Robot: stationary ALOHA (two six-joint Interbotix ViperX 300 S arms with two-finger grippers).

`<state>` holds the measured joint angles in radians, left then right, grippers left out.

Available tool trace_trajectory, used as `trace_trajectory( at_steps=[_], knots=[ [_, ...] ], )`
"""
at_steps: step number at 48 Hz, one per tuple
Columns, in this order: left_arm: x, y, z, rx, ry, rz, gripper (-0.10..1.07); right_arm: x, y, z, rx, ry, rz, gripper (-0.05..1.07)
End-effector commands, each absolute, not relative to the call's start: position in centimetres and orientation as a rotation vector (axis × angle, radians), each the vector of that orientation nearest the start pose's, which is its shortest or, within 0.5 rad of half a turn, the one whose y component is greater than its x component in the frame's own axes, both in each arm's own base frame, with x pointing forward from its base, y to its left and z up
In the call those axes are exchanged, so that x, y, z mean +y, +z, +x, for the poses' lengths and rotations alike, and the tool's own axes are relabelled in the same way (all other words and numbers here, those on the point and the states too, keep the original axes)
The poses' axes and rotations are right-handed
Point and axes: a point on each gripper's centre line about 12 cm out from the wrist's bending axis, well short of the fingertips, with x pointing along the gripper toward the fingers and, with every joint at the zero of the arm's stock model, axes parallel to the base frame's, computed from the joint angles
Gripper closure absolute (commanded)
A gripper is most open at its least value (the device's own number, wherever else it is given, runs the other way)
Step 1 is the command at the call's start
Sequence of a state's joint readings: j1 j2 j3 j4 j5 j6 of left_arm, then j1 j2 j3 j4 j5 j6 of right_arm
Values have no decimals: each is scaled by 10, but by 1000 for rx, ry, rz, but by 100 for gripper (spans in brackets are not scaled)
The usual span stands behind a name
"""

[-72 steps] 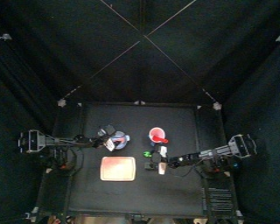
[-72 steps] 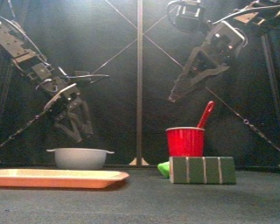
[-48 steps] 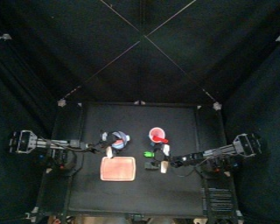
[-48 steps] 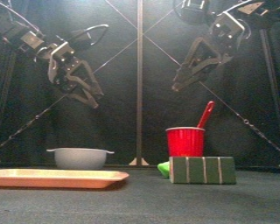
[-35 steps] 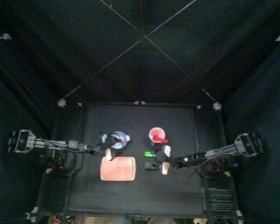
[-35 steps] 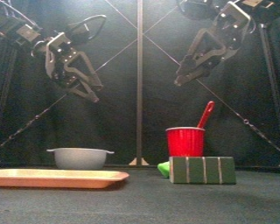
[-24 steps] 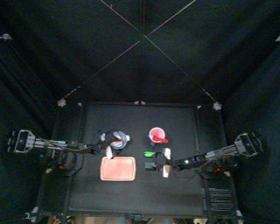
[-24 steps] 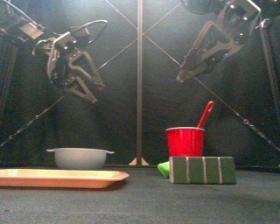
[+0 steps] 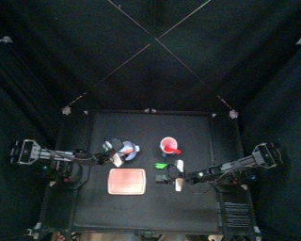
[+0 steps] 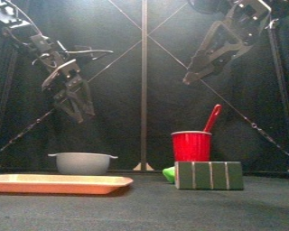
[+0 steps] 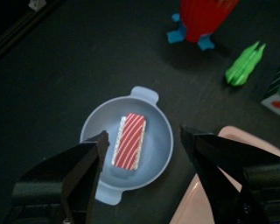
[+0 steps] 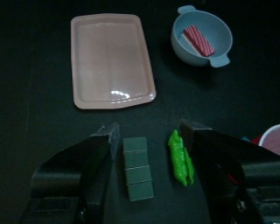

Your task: Grab salmon sushi

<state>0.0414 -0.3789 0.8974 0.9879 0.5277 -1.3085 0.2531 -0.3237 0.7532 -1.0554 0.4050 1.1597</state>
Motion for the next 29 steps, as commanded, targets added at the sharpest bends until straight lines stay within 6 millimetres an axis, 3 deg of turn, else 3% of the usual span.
trace_trajectory(
  at_steps=[1, 29],
  knots=[
    [65, 203, 280, 746, 589, -183, 0, 41, 249, 323, 574, -135, -47, 12],
    [96, 166, 286, 868, 512, -139, 0, 40, 243, 324, 590, -139, -51, 12]
  ],
)
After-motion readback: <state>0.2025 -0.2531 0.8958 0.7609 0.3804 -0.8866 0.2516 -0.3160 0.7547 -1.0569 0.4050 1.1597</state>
